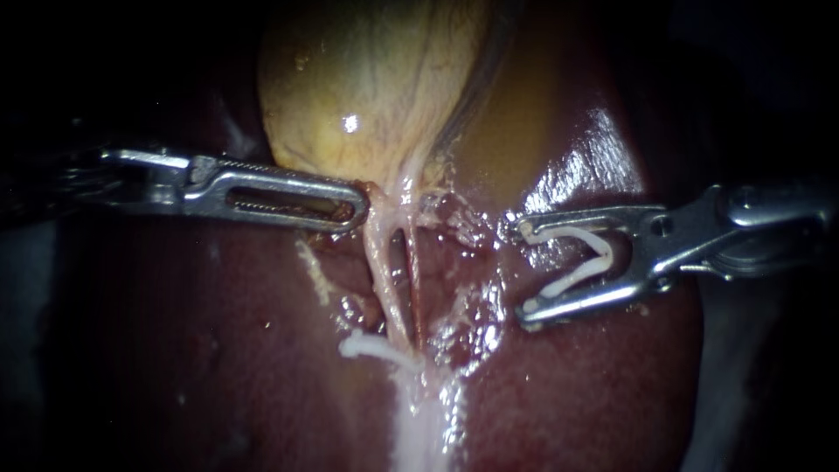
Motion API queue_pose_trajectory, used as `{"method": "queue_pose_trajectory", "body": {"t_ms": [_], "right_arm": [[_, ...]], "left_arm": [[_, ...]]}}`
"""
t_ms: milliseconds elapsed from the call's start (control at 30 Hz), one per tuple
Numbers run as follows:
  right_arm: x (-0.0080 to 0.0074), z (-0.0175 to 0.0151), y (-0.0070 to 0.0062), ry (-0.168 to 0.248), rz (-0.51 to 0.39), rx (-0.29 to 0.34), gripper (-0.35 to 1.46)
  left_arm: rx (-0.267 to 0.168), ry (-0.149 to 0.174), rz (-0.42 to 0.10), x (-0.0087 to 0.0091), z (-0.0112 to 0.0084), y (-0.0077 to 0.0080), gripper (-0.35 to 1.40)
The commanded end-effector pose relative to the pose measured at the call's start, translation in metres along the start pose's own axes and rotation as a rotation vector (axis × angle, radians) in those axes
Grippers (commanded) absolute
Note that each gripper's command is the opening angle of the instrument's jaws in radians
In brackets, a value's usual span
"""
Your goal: Clipping second clip left tube
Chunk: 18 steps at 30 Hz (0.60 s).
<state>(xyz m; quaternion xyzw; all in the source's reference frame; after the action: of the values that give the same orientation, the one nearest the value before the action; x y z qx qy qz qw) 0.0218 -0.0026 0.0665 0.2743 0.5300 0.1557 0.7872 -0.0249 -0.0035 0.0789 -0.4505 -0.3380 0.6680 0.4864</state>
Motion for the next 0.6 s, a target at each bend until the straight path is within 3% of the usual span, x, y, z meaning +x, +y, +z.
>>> {"method": "queue_pose_trajectory", "body": {"t_ms": [33,167,600], "right_arm": [[0.0000,0.0000,0.0000,0.000,0.000,0.000,0.50],[0.0000,0.0001,0.0000,0.000,0.000,-0.001,0.50],[0.0000,0.0005,-0.0001,0.000,0.000,-0.003,0.50]], "left_arm": [[0.000,0.000,0.000,0.0000,0.0000,0.0000,-0.35],[-0.003,-0.002,-0.001,0.0000,-0.0008,0.0004,-0.35],[0.004,0.005,-0.014,0.0012,-0.0064,0.0025,-0.35]]}}
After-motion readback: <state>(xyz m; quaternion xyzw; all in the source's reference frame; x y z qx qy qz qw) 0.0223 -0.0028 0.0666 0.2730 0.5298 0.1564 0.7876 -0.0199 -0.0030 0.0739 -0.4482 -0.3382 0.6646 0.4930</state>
